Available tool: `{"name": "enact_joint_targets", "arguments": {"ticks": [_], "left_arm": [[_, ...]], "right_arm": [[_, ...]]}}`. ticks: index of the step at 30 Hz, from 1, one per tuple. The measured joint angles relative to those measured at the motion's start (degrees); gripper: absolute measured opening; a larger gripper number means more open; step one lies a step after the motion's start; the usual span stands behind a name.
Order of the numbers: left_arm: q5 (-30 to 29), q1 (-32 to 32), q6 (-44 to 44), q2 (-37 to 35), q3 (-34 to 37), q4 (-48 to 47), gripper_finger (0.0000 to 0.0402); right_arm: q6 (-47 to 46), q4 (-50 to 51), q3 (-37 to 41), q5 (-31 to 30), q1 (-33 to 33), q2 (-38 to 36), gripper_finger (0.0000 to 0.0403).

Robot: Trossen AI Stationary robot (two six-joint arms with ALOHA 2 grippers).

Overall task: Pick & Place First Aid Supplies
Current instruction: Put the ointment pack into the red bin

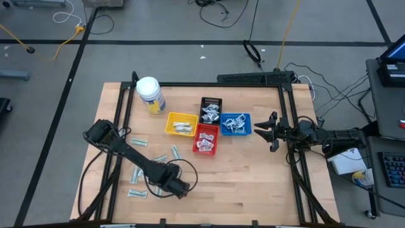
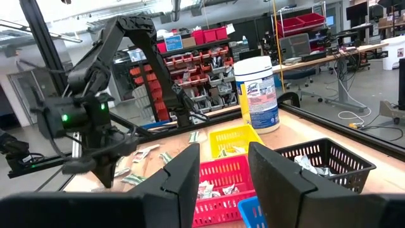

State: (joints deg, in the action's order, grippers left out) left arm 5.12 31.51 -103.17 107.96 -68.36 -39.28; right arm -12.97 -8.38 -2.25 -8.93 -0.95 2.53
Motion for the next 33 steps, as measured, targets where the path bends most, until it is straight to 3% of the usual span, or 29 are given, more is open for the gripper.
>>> {"name": "enact_joint_targets", "arguments": {"ticks": [12, 23, 27, 33], "left_arm": [[0.13, -0.13, 13.23, -11.42, -0.13, -1.5, 0.0001], [8.5, -0.76, 26.09, -15.82, -0.2, -2.67, 0.0001], [10.01, -4.25, 25.79, -15.82, -0.2, -3.44, 0.0], [9.84, -12.87, 32.12, -15.82, -0.2, -4.61, 0.0]], "right_arm": [[0.01, 0.0, 0.0, 0.0, -0.01, 0.0, 0.013], [0.0, 0.0, 0.01, 0.0, 0.0, 0.01, 0.013], [0.01, 0.0, 0.0, 0.0, -0.02, 0.01, 0.013], [0.0, 0.0, 0.01, 0.0, -0.02, 0.0, 0.013]]}}
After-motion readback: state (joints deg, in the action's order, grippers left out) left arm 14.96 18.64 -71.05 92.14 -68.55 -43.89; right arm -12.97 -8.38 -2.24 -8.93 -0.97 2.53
